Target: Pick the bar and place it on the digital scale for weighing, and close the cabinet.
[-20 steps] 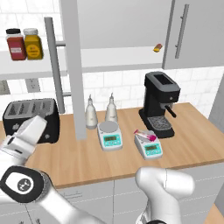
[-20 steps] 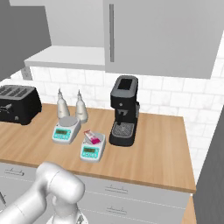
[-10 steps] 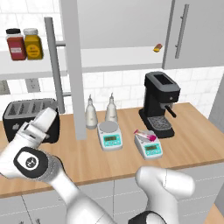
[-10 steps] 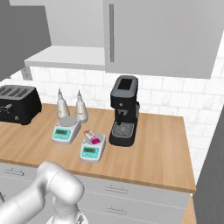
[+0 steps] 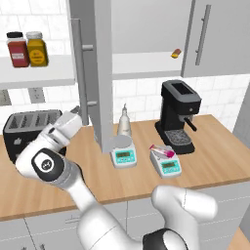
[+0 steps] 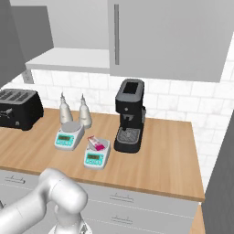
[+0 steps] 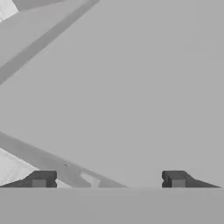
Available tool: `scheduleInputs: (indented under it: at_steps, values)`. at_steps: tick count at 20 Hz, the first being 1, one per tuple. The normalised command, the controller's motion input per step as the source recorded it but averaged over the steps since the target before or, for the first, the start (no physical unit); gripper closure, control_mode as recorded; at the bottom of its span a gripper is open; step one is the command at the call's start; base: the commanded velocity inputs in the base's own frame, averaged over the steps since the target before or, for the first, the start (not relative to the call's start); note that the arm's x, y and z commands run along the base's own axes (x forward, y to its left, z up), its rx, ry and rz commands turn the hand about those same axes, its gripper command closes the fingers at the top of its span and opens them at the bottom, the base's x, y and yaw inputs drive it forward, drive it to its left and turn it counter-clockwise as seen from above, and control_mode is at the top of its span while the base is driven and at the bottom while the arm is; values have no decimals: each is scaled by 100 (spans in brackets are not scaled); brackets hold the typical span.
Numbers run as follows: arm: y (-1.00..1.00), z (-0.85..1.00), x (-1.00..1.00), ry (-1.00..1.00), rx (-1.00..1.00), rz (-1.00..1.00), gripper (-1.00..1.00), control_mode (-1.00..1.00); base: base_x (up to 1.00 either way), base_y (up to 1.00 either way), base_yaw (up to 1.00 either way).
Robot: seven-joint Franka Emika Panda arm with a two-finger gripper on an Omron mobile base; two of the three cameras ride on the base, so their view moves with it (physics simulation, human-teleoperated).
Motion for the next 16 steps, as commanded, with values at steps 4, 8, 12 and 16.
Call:
scheduleInputs:
  at_steps: [4, 8, 12, 16]
  values:
    - [-100, 39, -28, -26, 18, -2, -100, -100, 0, 0, 0]
    - [-100, 58, -20, -35, 20, -1, -100, -100, 0, 0, 0]
    - [-99, 66, -9, -29, 19, 0, -100, -100, 0, 0, 0]
    - [-87, 52, 12, -7, 19, 1, -100, -100, 0, 0, 0]
